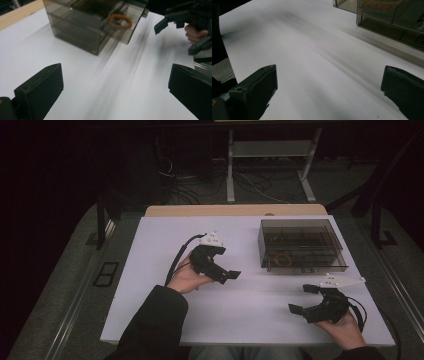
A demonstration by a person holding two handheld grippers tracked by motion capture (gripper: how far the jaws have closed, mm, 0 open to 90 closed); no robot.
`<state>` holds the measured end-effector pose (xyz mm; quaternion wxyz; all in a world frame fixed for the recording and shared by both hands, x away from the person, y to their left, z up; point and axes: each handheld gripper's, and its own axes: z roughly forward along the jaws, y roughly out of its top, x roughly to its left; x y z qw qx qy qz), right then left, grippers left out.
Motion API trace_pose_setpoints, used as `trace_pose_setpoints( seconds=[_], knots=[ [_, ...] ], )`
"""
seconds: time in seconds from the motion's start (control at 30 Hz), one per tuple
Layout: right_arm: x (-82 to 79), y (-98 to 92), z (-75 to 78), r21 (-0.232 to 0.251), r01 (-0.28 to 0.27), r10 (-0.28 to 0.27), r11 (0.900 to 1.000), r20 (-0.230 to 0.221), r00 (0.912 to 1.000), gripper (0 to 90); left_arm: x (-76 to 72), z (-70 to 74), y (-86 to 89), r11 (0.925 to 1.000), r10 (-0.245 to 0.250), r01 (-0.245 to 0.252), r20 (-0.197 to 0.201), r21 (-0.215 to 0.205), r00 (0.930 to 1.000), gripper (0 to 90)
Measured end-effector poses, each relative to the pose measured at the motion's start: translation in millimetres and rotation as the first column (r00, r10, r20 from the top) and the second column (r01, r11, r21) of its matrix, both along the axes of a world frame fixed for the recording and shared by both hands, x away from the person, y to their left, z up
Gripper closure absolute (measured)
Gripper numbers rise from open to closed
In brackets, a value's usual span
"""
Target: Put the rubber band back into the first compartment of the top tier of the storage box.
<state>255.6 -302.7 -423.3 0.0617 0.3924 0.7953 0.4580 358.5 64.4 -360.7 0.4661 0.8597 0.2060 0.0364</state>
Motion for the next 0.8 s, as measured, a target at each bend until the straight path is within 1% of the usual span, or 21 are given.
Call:
trace_pose_setpoints(
  seconds=[0.1,0.13,0.27,0.5,0.57,0.6,0.67,0.8],
  knots=[
    [0.7,0.0,-0.4,-0.003,-0.002,0.002,1.000,0.011,0.9999,0.4,-2.4,-5.3,6.6,0.9998,0.018,-0.018,-0.006,-0.004,0.9998,0.0],
    [0.4,0.2,-0.3,-0.003,-0.002,0.002,1.000,0.006,1.0000,0.4,-3.0,-6.7,8.8,0.9998,0.022,-0.022,0.001,0.000,0.9998,0.0],
    [0.8,-0.2,-0.5,-0.002,-0.001,0.001,1.000,0.010,0.9999,0.4,-7.8,-9.7,16.9,0.9993,0.038,-0.038,-0.001,-0.003,0.9993,0.0],
    [1.0,0.0,-0.9,-0.004,-0.001,0.001,1.000,0.013,0.9999,0.4,-15.9,-15.1,29.4,0.9978,0.065,-0.065,0.005,-0.017,0.9979,0.0],
    [1.0,0.0,-0.9,-0.004,-0.001,0.001,1.000,0.013,0.9999,0.4,-18.5,-17.4,33.7,0.9969,0.075,-0.075,0.007,-0.024,0.9971,0.0],
    [0.9,-0.1,-0.9,-0.003,-0.001,0.001,1.000,0.012,0.9999,0.4,-20.2,-18.8,35.5,0.9957,0.085,-0.085,0.000,-0.036,0.9963,0.0],
    [0.9,-0.1,-0.9,-0.002,-0.001,0.001,1.000,0.012,0.9999,0.4,-23.0,-21.1,40.0,0.9948,0.096,-0.096,0.003,-0.036,0.9954,0.0],
    [0.9,0.5,-1.0,-0.004,0.000,0.000,1.000,0.010,1.0000,0.4,-28.5,-25.0,48.1,0.9913,0.122,-0.121,0.000,-0.050,0.9926,0.0]
  ],
)
